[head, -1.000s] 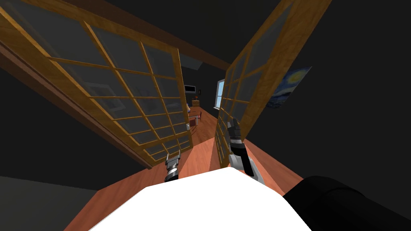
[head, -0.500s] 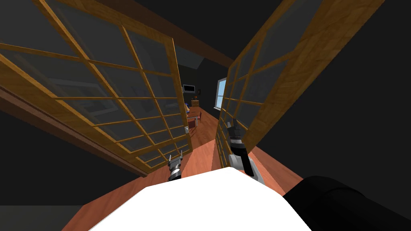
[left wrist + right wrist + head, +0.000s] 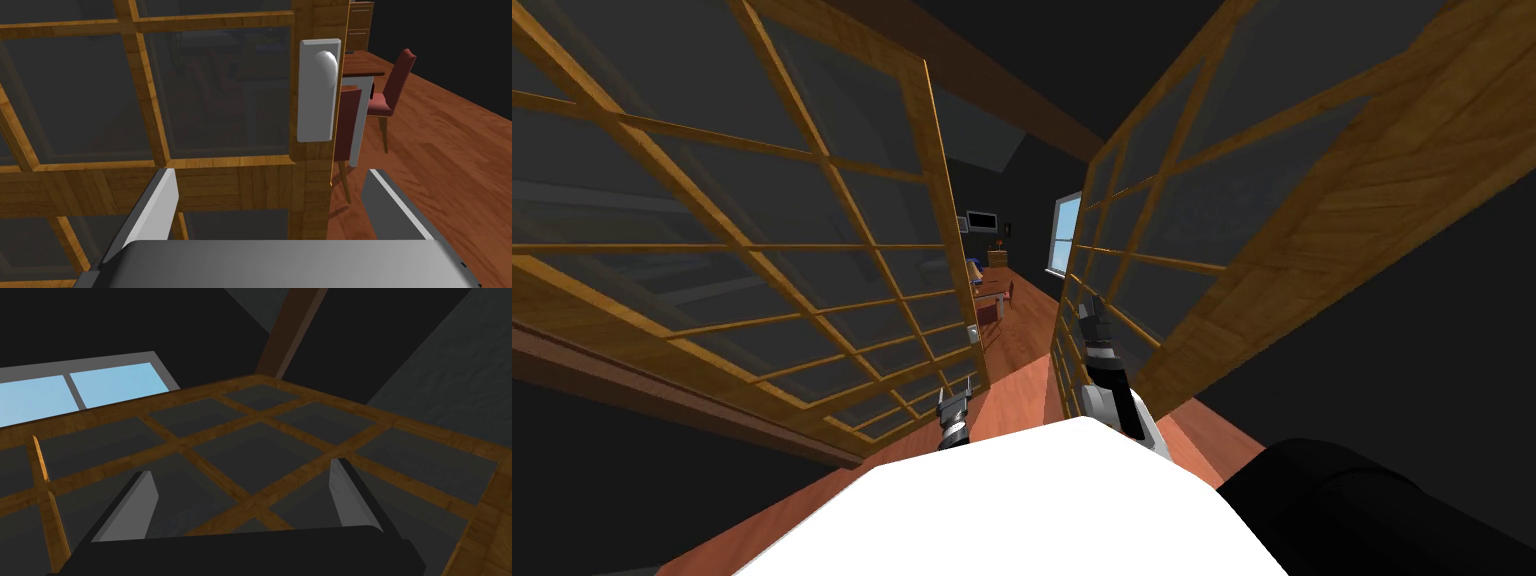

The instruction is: Pull the door open

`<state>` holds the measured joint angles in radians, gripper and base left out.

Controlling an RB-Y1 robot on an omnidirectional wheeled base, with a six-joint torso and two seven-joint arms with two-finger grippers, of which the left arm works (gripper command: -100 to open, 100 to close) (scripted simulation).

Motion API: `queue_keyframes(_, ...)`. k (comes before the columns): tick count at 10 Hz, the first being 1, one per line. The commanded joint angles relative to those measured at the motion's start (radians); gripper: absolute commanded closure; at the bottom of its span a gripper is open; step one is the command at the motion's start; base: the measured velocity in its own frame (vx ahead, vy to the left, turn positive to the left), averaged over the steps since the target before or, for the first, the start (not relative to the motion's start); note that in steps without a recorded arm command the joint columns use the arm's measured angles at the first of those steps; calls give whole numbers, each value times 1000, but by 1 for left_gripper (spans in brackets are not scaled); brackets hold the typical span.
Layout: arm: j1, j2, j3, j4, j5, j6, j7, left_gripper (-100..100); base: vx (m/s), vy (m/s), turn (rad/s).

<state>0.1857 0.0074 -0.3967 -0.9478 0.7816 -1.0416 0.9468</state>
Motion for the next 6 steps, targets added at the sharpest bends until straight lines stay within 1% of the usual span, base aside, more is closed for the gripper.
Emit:
queue_keyframes(1, 2, -12, -9, 2, 9, -1, -1, -100, 198, -21, -11)
queue_keyframes(3, 1, -25, -17, 9, 16, -3, 0, -100, 193, 18, -12)
queue_keyframes(6, 1, -45, -27, 17, 27, -7, 1, -100, 206, -22, -18)
